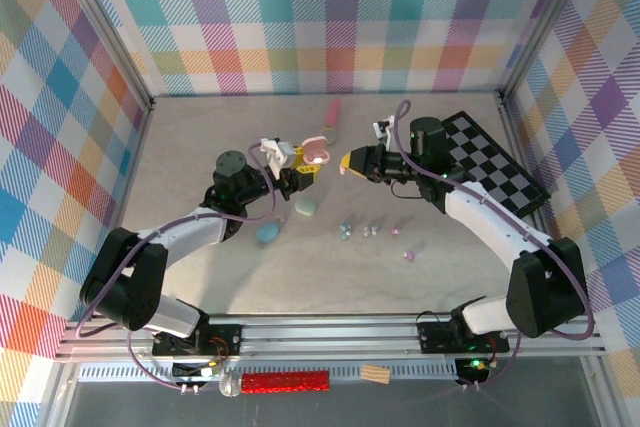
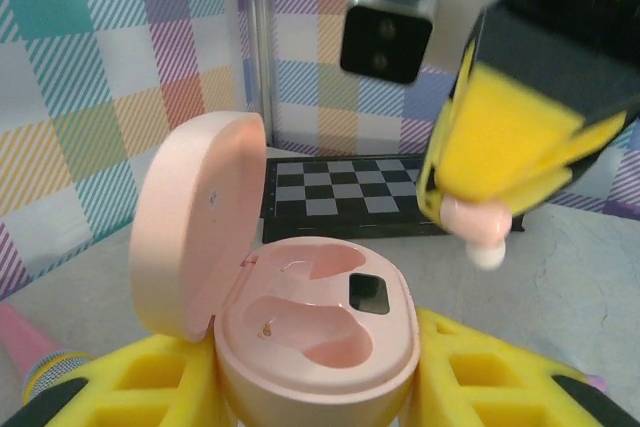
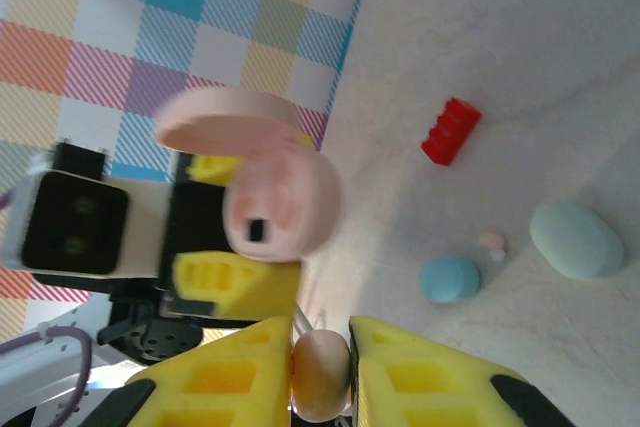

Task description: Insert the wireless bluetooth earbuds into the charging case

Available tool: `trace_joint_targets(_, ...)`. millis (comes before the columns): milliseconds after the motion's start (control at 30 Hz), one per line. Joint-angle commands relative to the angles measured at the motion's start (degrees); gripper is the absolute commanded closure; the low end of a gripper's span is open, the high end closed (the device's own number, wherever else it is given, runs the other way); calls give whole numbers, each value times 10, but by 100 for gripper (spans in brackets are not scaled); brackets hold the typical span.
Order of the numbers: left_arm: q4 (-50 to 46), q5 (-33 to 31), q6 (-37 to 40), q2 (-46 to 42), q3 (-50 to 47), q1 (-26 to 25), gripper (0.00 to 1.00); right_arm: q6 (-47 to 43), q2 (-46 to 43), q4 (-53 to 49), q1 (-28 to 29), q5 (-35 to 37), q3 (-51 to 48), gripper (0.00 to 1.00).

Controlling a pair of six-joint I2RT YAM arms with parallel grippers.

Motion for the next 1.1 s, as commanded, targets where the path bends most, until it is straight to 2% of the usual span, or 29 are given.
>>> trace_joint_targets(0,42,-13,18,9,-3,-12,62,-43,-12,-13,19,16,36,78)
trace_joint_targets(433,36,-18,19,25,13,-42,62,-126,29,-68,69,63,117,77)
trace_joint_targets(1067,50,-18,7,9,3,-45,62,-142,82,-84,81,83,133,78)
